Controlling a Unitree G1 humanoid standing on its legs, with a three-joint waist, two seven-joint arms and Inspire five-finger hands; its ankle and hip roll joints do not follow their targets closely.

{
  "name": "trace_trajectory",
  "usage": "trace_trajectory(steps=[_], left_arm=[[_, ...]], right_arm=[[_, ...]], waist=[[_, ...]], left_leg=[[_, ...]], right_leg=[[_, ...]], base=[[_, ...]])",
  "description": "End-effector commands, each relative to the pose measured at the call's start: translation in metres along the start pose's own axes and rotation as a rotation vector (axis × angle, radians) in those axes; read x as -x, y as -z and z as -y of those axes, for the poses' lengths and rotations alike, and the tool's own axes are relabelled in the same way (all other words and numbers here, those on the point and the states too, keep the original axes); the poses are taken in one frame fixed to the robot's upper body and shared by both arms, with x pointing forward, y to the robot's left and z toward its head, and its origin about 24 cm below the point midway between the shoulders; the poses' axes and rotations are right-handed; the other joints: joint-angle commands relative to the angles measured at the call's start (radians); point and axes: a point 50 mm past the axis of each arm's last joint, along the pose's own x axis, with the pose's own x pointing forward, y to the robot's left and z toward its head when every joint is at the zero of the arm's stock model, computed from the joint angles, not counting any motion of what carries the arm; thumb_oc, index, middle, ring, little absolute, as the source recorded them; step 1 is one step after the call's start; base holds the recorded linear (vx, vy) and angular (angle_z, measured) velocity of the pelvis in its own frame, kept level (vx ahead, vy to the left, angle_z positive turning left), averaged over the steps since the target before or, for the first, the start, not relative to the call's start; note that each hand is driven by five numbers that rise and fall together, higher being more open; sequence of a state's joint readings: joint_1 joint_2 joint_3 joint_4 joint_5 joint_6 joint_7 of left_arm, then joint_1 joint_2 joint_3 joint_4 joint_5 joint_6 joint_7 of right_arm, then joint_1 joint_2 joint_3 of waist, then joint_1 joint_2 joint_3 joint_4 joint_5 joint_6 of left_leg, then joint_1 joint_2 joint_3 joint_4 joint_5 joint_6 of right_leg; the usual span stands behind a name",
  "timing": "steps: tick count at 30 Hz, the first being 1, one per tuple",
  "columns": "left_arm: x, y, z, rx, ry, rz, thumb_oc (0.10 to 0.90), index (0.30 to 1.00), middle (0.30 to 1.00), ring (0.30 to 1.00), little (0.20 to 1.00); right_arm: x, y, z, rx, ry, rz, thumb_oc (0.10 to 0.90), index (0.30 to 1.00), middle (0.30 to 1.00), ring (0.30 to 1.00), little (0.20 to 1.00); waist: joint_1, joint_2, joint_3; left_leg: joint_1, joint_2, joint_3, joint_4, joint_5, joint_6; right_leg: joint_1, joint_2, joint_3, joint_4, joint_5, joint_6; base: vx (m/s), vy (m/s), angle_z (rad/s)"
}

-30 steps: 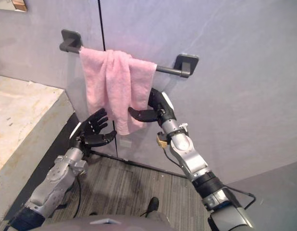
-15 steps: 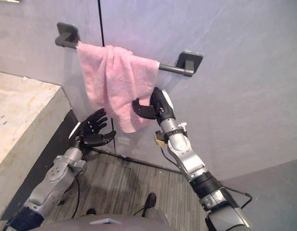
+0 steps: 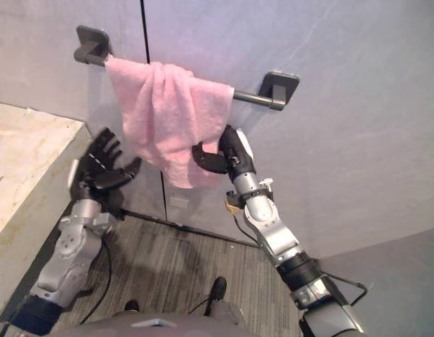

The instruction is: Organize the bathroom.

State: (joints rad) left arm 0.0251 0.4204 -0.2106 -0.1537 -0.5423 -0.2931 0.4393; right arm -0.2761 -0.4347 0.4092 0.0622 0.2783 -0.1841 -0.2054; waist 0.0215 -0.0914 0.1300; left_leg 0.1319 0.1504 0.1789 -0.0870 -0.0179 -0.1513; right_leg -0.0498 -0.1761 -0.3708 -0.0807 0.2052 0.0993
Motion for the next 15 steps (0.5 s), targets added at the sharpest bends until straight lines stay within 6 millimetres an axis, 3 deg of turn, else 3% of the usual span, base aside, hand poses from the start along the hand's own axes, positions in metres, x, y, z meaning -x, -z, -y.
trace_trajectory(steps=[1, 7, 15], left_arm=[[-0.017, -0.063, 0.041, 0.062, 0.132, 0.402, 0.800, 0.900, 0.900, 0.900, 0.900], [-0.021, -0.071, 0.045, 0.057, 0.168, 0.419, 0.800, 0.900, 0.900, 0.900, 0.900], [-0.027, -0.059, 0.059, -0.002, 0.331, 0.308, 0.800, 0.900, 0.900, 0.900, 0.900]], right_arm=[[-0.018, -0.040, 0.033, 0.060, 0.151, 0.194, 0.400, 0.300, 0.300, 0.300, 0.300], [-0.016, -0.034, 0.032, 0.063, 0.137, 0.167, 0.400, 0.300, 0.300, 0.300, 0.300], [-0.018, -0.030, 0.027, 0.054, 0.095, 0.158, 0.400, 0.300, 0.300, 0.300, 0.300]], waist=[[0.004, 0.037, -0.046], [-0.002, 0.039, -0.049], [-0.016, 0.050, -0.058]], left_leg=[[-0.010, -0.098, 0.086, 0.000, -0.036, 0.104], [-0.005, -0.103, 0.084, 0.000, -0.038, 0.106], [0.002, -0.106, 0.091, 0.000, -0.039, 0.108]], right_leg=[[0.109, -0.044, -0.020, 0.001, -0.093, 0.140], [0.111, -0.043, -0.017, 0.003, -0.098, 0.141], [0.115, -0.041, -0.006, 0.004, -0.105, 0.143]], base=[[0.00, 0.000, 0.00], [0.00, 0.000, 0.00], [0.00, 0.004, 0.00]])
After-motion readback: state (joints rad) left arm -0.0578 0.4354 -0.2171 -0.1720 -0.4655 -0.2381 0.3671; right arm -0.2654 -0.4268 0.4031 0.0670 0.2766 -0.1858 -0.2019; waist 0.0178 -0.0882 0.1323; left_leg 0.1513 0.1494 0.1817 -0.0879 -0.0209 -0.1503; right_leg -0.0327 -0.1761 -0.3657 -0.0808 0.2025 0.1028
